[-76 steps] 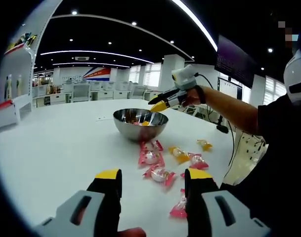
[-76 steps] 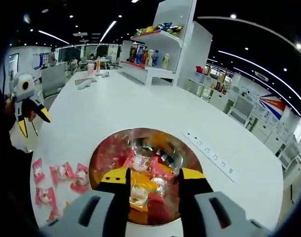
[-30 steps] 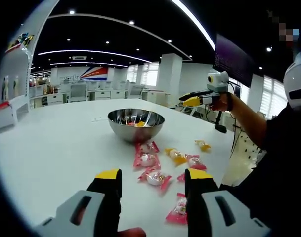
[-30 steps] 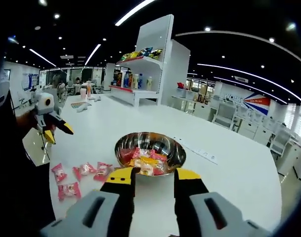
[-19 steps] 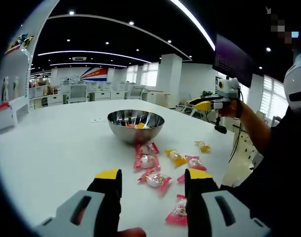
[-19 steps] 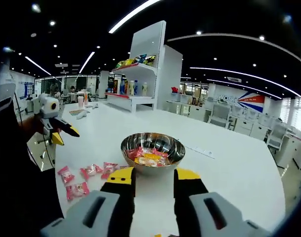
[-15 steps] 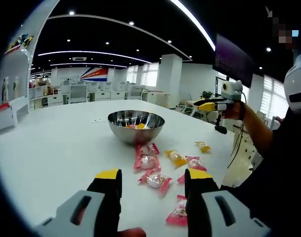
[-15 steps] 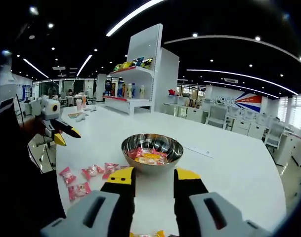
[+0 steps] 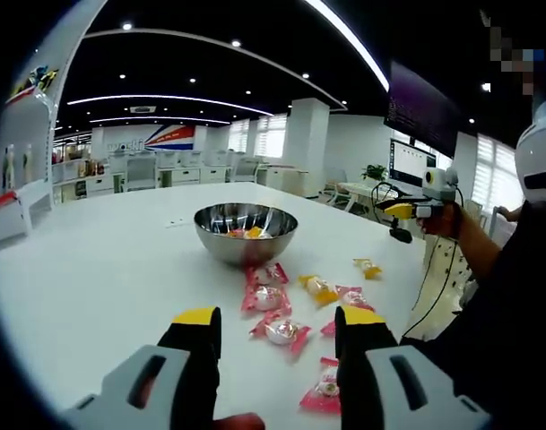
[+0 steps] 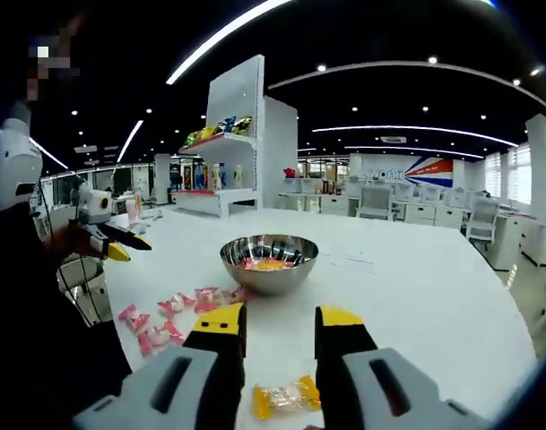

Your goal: Pick up the marshmallows scattered on the table and place them into the bowl on the table

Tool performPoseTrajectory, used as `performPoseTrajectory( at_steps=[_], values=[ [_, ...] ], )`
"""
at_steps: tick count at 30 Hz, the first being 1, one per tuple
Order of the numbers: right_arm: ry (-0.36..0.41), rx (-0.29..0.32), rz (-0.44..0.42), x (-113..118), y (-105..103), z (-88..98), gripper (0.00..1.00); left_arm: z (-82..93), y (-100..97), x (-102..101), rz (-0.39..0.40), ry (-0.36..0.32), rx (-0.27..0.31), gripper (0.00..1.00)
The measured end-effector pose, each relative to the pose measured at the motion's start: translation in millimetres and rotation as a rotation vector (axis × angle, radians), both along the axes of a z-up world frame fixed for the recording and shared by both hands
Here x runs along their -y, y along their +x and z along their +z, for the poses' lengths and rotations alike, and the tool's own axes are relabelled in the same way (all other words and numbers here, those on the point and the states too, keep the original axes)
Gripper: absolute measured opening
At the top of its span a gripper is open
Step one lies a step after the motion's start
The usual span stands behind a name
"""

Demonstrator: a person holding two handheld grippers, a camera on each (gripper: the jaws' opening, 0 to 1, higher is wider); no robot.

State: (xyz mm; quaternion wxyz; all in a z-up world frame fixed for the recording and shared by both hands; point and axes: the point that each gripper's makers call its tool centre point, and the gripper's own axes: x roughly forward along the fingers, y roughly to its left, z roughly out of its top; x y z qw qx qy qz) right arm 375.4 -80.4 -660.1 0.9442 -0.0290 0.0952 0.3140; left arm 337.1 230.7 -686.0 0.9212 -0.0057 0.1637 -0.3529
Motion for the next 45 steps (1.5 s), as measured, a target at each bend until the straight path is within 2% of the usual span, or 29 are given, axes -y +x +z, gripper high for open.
performPoseTrajectory(
  at_steps=[6, 11, 14, 22, 29, 34, 40, 45],
  values=[
    [0.011, -0.034, -0.018, 7.5, -12.6, -15.5, 0.30, -3.3, -4.4, 1.9, -0.007, 0.007, -0.010, 0.52],
    [0.005, -0.038, -0.019, 7.3, -12.5, -16.4, 0.30, -1.9, -4.8, 0.5, -0.002, 0.005, -0.007, 0.52],
    [-0.025, -0.036, -0.003, 5.6, -11.9, -17.5, 0.30, -2.6, -5.4, -0.1, 0.000, 0.002, -0.007, 0.52],
    [-0.251, -0.086, 0.106, 6.4, -10.2, -48.1, 0.31, -7.6, -5.6, -3.5, 0.006, 0.003, -0.020, 0.52],
    [-0.351, -0.116, 0.174, 8.8, -3.0, -57.8, 0.31, -7.7, -5.1, -4.1, 0.009, 0.002, -0.020, 0.52],
    [-0.465, -0.138, 0.291, 4.5, 2.2, -66.5, 0.32, -9.1, -6.0, -5.3, 0.014, 0.003, -0.024, 0.52],
    [-0.666, -0.150, 0.499, -2.7, 4.1, -83.7, 0.33, -8.8, -7.7, -5.5, 0.015, 0.008, -0.026, 0.52],
    [-0.815, -0.160, 0.638, -5.5, 5.8, -95.2, 0.33, -7.3, -7.7, -8.6, 0.025, 0.010, -0.024, 0.52]
  ],
)
